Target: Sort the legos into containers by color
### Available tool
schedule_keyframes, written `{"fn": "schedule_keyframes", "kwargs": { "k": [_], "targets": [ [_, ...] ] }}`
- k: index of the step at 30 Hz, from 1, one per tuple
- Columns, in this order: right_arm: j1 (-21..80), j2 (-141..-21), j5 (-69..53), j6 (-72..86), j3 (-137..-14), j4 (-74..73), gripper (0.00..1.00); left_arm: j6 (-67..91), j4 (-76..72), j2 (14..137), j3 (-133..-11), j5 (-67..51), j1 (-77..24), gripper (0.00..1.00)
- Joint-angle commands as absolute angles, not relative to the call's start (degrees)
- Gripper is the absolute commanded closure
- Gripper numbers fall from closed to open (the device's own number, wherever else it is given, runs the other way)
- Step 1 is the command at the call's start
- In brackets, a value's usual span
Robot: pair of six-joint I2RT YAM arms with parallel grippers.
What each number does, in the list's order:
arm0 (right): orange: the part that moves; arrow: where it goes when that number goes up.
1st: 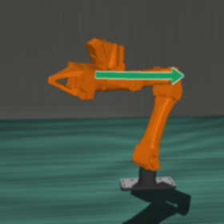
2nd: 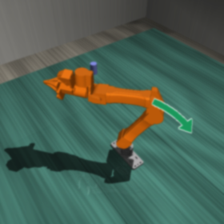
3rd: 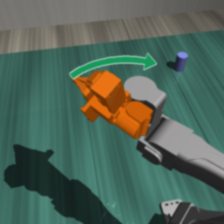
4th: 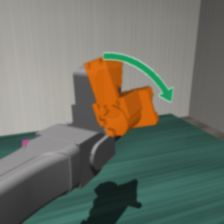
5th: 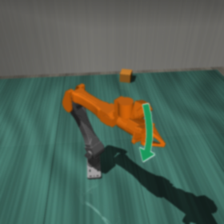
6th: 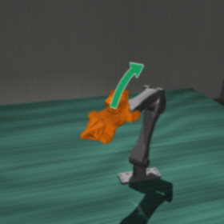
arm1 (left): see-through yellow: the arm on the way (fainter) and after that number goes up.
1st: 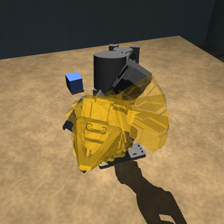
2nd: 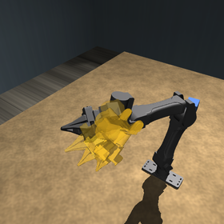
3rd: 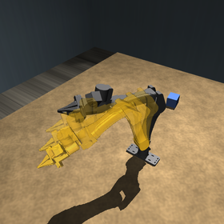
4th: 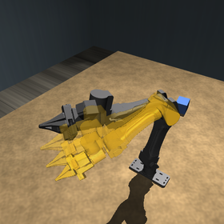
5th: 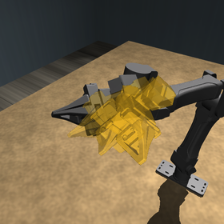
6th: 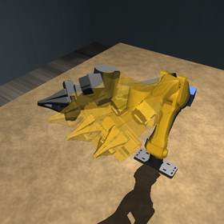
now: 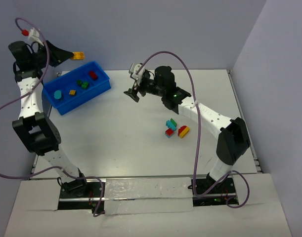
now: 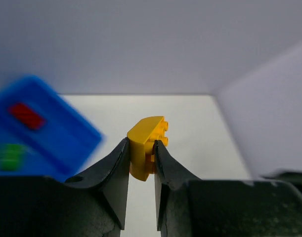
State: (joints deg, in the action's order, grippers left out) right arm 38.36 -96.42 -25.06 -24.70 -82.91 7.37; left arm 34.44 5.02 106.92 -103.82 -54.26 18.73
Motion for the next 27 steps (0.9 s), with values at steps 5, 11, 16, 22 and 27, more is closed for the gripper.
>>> {"fn": "schedule_keyframes", "kwargs": {
  "k": [5, 11, 16, 22, 27],
  "targets": [
    [33.2, -93.5, -21.6, -16.4, -83.4, 0.6, 0.05, 5.1, 22.2, 114.4, -111.3, -17.5, 17.8, 1.0],
    [29.8, -92.8, -20.4, -15.1, -82.6, -1.7, 0.05, 2.1, 20.9, 118.0, -111.7, -9.0, 17.6, 1.0],
    [28.9, -92.4, -20.3, -16.2, -81.5, -3.1, 0.04, -1.7, 24.4, 122.7, -116.1, -6.0, 17.2, 1.0],
    [28.4, -93.1, -20.0, -16.3, -81.9, -4.1, 0.03, -3.4, 21.6, 125.9, -116.2, -4.4, 16.9, 1.0],
    [28.1, -93.3, -20.0, -16.6, -82.4, -4.9, 0.02, -4.6, 20.9, 129.2, -118.3, -4.7, 16.4, 0.97]
  ]
}}
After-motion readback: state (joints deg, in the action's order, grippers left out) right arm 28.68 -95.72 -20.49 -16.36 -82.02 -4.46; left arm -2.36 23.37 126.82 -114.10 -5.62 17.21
